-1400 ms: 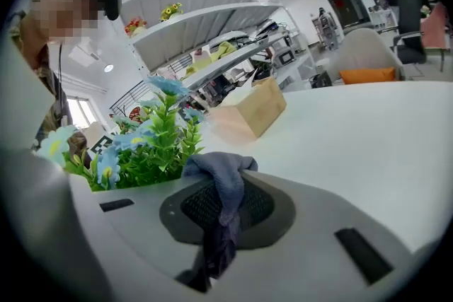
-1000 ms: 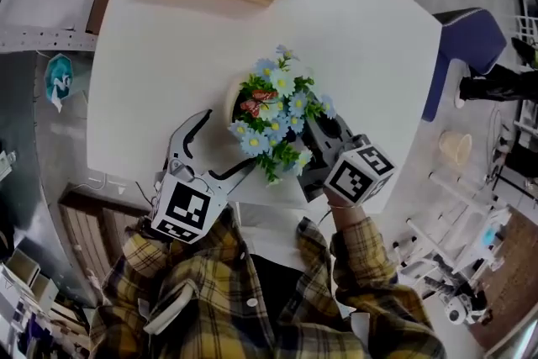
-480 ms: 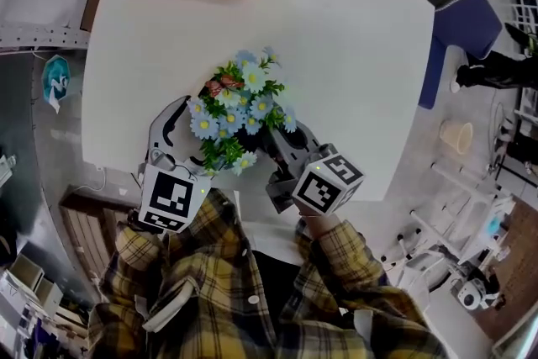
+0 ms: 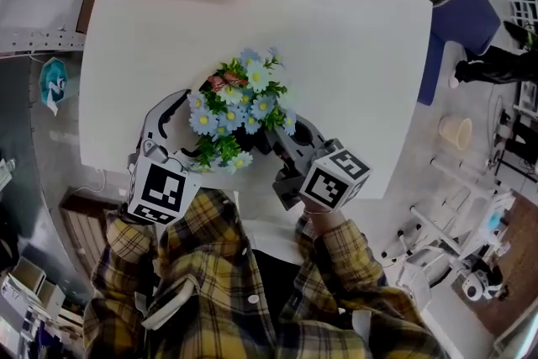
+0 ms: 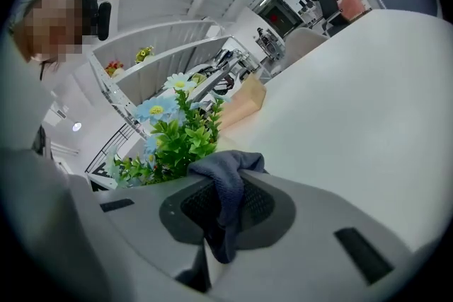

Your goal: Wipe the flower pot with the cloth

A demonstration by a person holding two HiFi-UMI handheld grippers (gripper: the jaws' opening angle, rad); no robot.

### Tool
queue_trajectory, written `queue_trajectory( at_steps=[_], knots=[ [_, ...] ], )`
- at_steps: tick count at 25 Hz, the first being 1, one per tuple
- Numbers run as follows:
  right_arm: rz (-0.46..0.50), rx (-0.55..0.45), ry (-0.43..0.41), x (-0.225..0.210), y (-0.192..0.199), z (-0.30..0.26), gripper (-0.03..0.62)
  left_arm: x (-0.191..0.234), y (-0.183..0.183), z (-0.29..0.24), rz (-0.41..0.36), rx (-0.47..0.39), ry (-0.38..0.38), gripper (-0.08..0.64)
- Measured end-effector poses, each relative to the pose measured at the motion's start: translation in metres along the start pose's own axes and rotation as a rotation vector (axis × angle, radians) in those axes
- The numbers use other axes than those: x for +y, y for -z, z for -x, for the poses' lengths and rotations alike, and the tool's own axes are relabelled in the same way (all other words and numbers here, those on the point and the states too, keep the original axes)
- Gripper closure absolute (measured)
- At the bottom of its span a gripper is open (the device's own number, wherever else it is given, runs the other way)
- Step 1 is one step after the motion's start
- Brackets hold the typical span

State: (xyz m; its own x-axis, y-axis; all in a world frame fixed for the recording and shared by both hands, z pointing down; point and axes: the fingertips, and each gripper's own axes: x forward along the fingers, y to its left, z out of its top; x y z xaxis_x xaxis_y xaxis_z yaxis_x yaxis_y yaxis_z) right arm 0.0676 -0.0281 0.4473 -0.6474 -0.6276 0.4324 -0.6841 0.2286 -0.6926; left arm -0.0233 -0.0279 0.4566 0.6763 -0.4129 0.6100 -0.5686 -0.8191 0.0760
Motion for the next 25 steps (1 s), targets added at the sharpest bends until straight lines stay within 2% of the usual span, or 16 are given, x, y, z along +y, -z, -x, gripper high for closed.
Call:
queue_trajectory(
  at_steps=[7, 14, 17, 21, 25],
  knots=[
    [0.001, -0.057, 0.03, -0.017, -0.027, 0.01, 0.571, 0.0, -0.004, -0.002, 0.019, -0.011, 0.02, 0.164],
    [0.059, 0.056, -0.04, -0.01, -0.026, -0.001, 0.571, -0.006, -0.006, -0.009, 0.029, -0.018, 0.028, 0.16],
    [0.068, 0.074, -0.059, -0.006, -0.023, -0.007, 0.571, -0.007, -0.005, -0.012, 0.037, -0.034, 0.019, 0.16],
    [0.081, 0.111, -0.085, -0.004, -0.021, -0.011, 0.571, -0.003, -0.002, -0.008, -0.022, -0.015, 0.06, 0.16],
    [0.082, 0.134, -0.094, -0.025, -0.043, -0.011, 0.571, -0.002, -0.016, -0.022, -0.086, 0.014, 0.138, 0.16]
  ],
)
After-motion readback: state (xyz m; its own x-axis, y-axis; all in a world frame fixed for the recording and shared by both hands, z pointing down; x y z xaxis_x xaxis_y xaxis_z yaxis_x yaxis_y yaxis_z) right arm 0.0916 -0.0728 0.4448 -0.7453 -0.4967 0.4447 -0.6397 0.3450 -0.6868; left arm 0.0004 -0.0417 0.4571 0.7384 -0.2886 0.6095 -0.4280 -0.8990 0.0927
